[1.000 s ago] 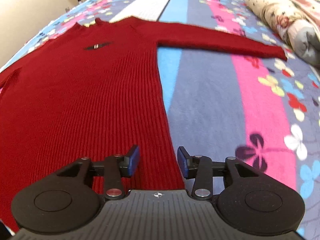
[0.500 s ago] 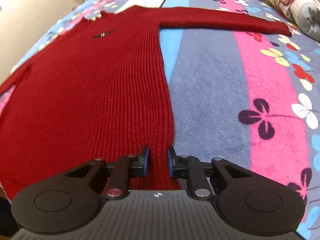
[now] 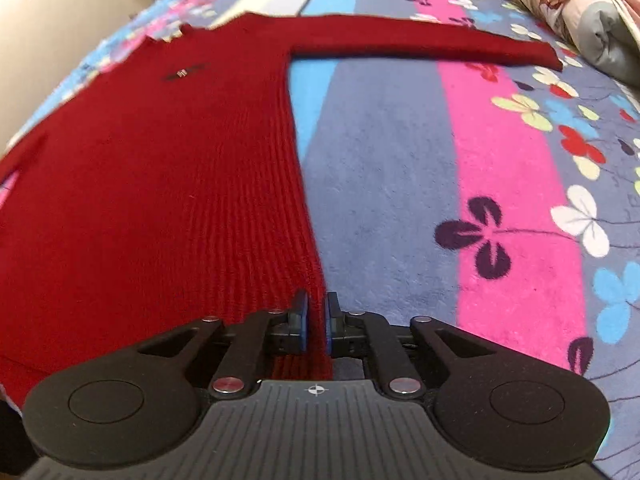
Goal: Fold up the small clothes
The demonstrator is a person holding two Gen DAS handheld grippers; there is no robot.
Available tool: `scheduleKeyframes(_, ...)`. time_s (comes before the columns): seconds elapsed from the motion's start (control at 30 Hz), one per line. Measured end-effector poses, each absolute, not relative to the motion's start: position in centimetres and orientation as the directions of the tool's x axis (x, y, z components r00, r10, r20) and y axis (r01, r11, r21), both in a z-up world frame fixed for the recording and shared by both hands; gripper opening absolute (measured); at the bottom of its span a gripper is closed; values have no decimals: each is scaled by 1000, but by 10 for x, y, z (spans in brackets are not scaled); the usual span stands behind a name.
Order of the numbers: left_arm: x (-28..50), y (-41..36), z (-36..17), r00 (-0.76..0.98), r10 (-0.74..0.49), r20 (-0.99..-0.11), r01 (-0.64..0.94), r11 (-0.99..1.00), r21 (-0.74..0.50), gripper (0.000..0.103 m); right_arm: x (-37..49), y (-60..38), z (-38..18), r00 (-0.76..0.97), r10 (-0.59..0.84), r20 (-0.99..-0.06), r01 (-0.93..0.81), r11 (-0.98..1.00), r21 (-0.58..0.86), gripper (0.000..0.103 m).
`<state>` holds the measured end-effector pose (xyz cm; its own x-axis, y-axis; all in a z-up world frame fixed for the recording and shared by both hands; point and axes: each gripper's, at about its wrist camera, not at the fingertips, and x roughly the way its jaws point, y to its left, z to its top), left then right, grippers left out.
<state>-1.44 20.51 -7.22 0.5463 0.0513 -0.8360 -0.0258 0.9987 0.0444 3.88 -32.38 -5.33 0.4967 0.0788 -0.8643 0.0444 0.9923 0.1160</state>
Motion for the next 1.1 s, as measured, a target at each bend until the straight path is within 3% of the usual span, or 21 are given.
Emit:
scheduleKeyframes(0.07, -17, 202, -65, 612, 84, -787, -30, 996, 83, 13, 38, -325, -45, 536, 48, -843, 71, 992, 103, 24)
scheduleKeyframes(0.2, -25, 189, -47, 715, 68, -696, 25, 992, 123, 16, 30, -321, -24, 669, 97, -737, 10, 990, 140, 26)
scheduleKeyframes(0.3, -20, 179, -55, 654, -12, -757, 89, 994, 62, 41, 34, -315, -36, 615, 179, -767, -32, 979, 203, 30)
scheduleKeyframes(0.37, -7, 175, -77, 534, -3, -846, 100, 993, 60, 45, 40, -307, -59, 496, 139, -857, -34, 989, 141, 36)
scheduleKeyframes(0.4, -3, 174, -86, 491, 16, -871, 96, 993, 72, 45, 40, -304, -64, 483, 103, -869, -42, 995, 95, 37)
scheduleKeyframes(0.47, -1, 175, -84, 504, 18, -864, 80, 994, 67, 45, 38, -297, -59, 510, 68, -858, -60, 997, 43, 47)
scheduleKeyframes(0.63, -3, 168, -69, 581, -15, -814, 90, 995, 46, 52, 31, -297, -44, 580, 161, -798, -105, 987, 123, 46)
scheduleKeyframes(0.73, 4, 159, -92, 479, 25, -877, 109, 990, 89, 60, 35, -292, -63, 514, 98, -852, -112, 993, 47, 48)
scheduleKeyframes(0.83, 5, 158, -85, 522, 30, -852, 96, 991, 94, 62, 43, -300, -65, 500, 58, -864, -60, 998, 32, 57)
scheduleKeyframes(0.97, 5, 163, -72, 584, 33, -811, 50, 996, 76, 75, 42, -303, -43, 597, 79, -798, -39, 997, 70, 54)
scheduleKeyframes(1.1, 6, 160, -66, 618, 56, -784, 35, 995, 99, 79, 36, -300, -30, 663, 87, -744, -51, 996, 71, 54)
